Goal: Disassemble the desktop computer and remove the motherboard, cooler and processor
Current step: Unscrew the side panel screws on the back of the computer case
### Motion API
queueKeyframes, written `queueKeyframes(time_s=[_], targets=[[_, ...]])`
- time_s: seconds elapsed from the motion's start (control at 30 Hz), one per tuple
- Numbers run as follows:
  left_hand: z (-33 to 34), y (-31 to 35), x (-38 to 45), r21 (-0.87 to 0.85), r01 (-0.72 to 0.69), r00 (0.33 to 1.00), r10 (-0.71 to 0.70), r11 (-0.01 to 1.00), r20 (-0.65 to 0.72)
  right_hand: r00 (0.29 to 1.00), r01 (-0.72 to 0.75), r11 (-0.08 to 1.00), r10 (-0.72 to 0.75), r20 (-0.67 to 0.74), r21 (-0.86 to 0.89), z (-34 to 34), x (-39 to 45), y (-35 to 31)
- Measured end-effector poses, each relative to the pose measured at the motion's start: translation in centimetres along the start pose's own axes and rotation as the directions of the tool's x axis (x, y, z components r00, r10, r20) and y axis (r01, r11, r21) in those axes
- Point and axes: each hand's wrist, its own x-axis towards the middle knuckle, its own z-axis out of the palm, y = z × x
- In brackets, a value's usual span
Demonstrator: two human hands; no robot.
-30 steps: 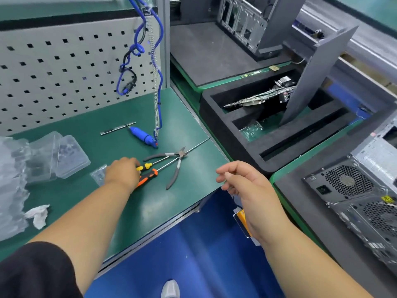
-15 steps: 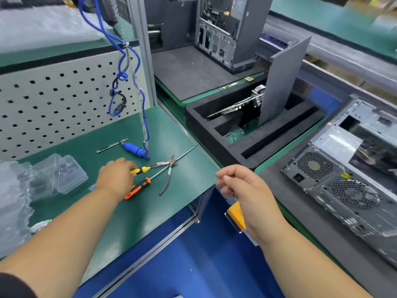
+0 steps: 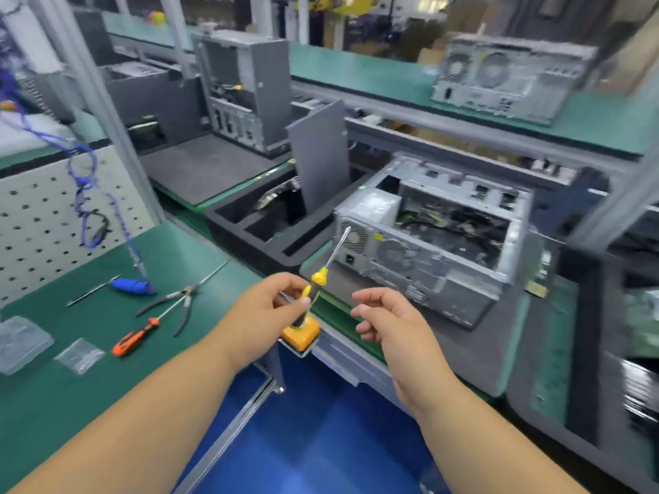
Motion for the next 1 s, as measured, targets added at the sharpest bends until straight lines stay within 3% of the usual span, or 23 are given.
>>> queueKeyframes(time_s=[0.13,0.37,0.5,0.77,0.87,1.0], targets=[[10.0,6.5,-2.6,-0.180,-0.082,0.978,0.113,0.980,0.174,0.991,0.021,0.999,-0.017,-0.132,0.029,-8.2,-5.3,-0.1],[25.5,15.9,-7.3,-0.258,-0.173,0.874,0.269,0.950,0.405,0.928,0.091,0.988,-0.040,-0.370,0.122,-21.5,-15.7,0.4],[33.0,20.5,-11.1,-0.297,-0.210,0.795,0.340,0.931,0.503,0.875,0.140,0.987,-0.086,-0.476,0.080,-28.1,-22.1,1.1],[44.7,27.0,-18.3,-0.382,-0.176,0.686,0.391,0.907,0.613,0.718,0.248,0.963,-0.111,-0.687,0.104,-38.1,-32.8,2.5],[47.7,28.3,-19.7,-0.354,-0.218,0.612,0.410,0.910,0.677,0.644,0.268,0.950,-0.051,-0.763,0.163,-40.8,-35.3,3.4],[50.5,29.1,-20.2,-0.313,-0.305,0.575,0.436,0.899,0.693,0.565,0.230,0.955,0.027,-0.825,0.189,-43.9,-37.5,4.6]])
